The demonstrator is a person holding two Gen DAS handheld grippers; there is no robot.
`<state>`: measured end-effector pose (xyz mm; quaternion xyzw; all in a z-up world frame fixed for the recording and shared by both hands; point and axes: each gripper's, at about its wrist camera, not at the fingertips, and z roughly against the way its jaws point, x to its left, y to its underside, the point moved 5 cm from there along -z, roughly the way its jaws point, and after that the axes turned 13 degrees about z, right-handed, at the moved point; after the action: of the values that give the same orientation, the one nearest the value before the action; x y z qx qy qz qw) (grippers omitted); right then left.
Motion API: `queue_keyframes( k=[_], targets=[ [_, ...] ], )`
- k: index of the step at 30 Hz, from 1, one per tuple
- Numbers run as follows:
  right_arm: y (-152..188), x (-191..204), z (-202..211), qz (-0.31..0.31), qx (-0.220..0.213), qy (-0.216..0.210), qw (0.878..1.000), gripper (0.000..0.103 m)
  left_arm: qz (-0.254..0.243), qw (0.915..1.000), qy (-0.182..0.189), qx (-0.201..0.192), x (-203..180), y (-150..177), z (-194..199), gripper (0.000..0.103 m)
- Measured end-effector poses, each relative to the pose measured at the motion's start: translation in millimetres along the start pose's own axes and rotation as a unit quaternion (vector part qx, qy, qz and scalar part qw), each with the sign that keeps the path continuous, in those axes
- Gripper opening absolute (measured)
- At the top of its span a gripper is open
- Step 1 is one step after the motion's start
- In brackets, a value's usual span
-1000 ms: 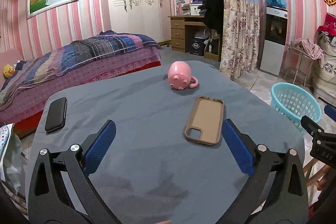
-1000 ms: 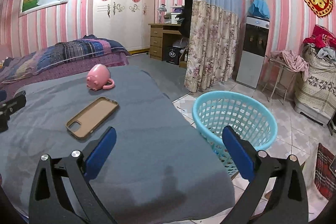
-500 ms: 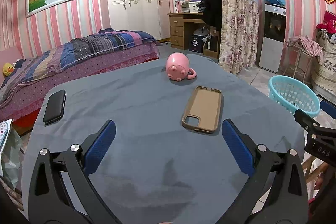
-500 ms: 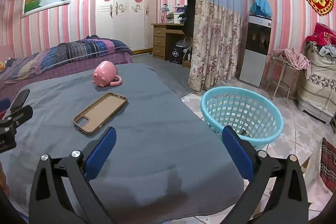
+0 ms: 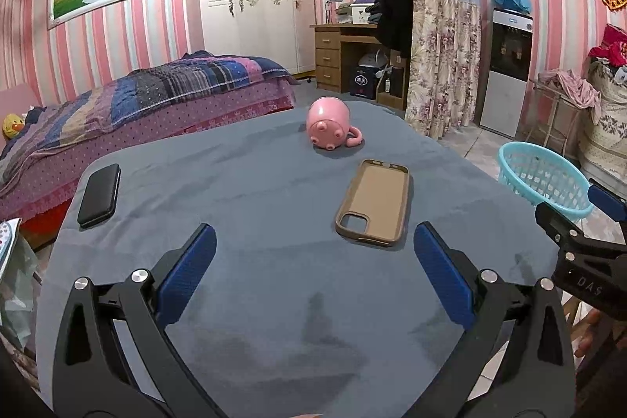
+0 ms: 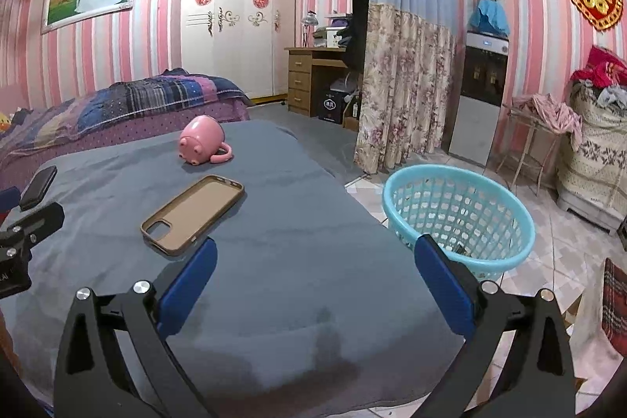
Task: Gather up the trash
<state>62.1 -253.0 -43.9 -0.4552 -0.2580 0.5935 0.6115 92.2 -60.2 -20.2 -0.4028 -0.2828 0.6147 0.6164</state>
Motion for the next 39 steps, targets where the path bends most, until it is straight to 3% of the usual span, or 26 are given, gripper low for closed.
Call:
queue_keyframes(
  k=[39],
  targets=[
    [-10,3,-1,0.009,-0.019,0.008,1.0,0.099,-0.002,0.9997,0.001,-0.023,-6,4,4,0.098]
  ],
)
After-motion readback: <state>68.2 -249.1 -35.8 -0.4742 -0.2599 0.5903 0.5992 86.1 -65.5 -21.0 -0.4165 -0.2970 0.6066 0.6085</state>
